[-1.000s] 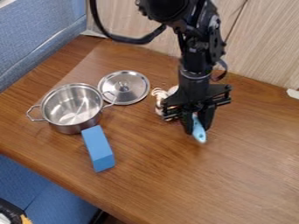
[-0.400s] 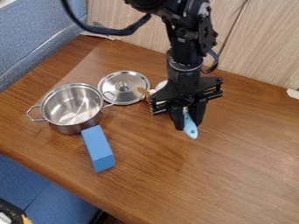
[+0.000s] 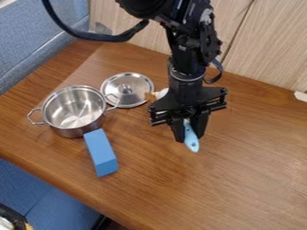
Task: Takes the spoon picks it up and puts it in the same place on the table
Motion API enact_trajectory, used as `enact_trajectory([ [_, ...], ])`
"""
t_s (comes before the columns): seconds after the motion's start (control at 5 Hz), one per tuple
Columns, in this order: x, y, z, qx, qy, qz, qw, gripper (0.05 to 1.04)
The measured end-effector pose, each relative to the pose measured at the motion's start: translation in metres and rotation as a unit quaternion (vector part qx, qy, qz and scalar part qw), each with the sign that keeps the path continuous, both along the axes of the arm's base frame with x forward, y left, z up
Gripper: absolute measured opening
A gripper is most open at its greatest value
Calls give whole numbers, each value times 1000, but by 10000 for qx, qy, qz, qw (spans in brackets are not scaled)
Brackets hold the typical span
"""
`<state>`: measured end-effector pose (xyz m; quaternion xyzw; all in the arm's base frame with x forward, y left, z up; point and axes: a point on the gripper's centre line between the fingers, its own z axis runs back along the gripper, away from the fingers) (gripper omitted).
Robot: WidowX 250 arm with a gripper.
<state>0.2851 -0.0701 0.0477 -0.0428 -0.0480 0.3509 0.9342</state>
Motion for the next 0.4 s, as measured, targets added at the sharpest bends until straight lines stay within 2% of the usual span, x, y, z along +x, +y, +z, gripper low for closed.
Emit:
enact_trajectory([
  [0.2,-7,-7,-2,57,-40,-318,9995,334],
  [0.4,-24,-13,-16,171,54,-704,9974,334],
])
